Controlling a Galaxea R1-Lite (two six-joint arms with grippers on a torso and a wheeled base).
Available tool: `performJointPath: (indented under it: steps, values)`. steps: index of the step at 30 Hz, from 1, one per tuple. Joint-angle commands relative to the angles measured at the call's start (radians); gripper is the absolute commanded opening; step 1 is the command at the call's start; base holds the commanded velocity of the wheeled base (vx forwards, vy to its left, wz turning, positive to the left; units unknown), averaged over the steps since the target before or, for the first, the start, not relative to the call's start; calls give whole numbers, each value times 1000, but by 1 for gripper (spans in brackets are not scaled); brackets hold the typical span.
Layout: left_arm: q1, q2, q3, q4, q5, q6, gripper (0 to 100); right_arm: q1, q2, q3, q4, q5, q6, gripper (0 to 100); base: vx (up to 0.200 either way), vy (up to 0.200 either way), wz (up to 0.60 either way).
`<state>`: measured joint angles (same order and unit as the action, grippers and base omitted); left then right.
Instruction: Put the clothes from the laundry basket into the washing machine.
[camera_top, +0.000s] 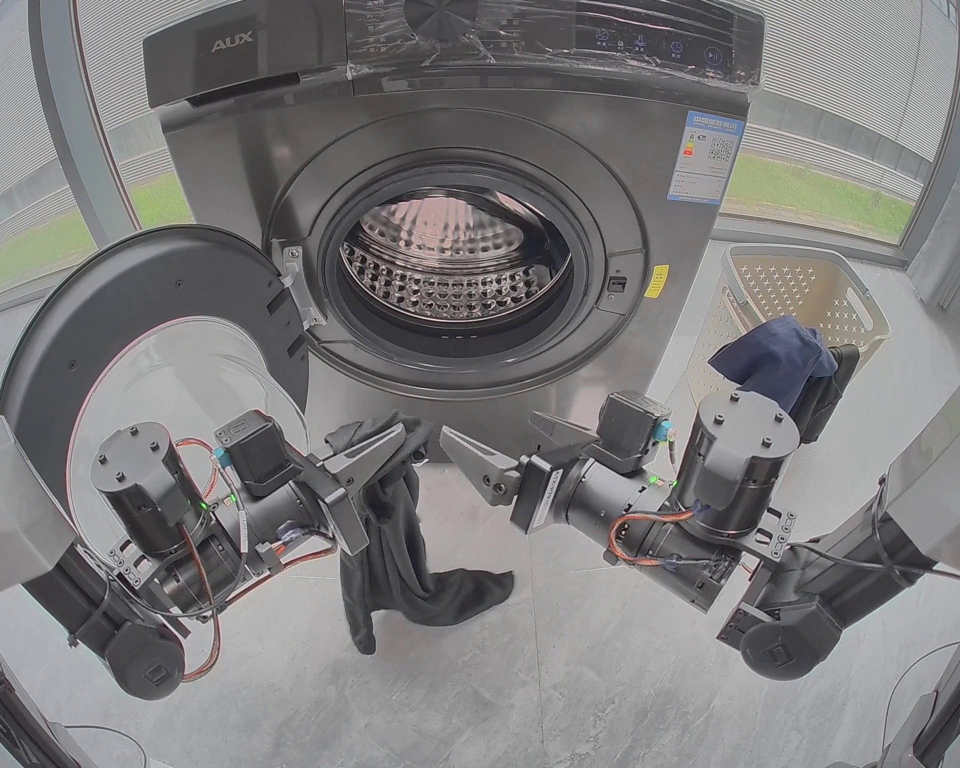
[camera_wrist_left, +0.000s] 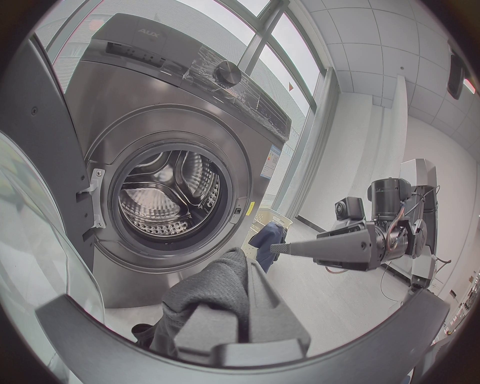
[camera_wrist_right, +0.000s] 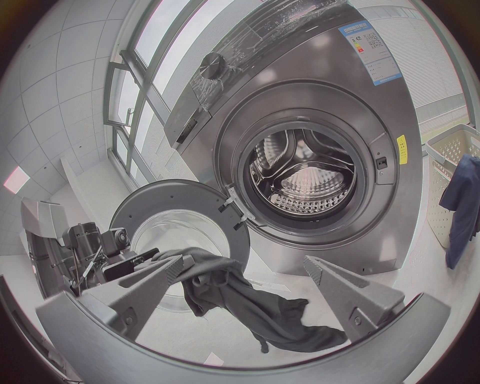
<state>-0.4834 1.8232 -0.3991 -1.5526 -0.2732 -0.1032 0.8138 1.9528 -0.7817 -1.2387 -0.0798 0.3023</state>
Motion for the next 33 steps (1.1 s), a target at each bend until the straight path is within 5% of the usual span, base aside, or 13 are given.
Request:
performJointPath:
  steps: [1,17,33]
  values:
    - [-1,-5,-7,-6,2,-4,0,1,11,12,-1,0,0,100,0,0,0]
    - [-9,-58,-21,-4,-3,-16,0,-4,35,38,-2,2,-40,100,0,0,0]
    - [-23,-136,-30,-4,-21,-26,0,-153,101,1,-11,17,-83,100,0,0,0]
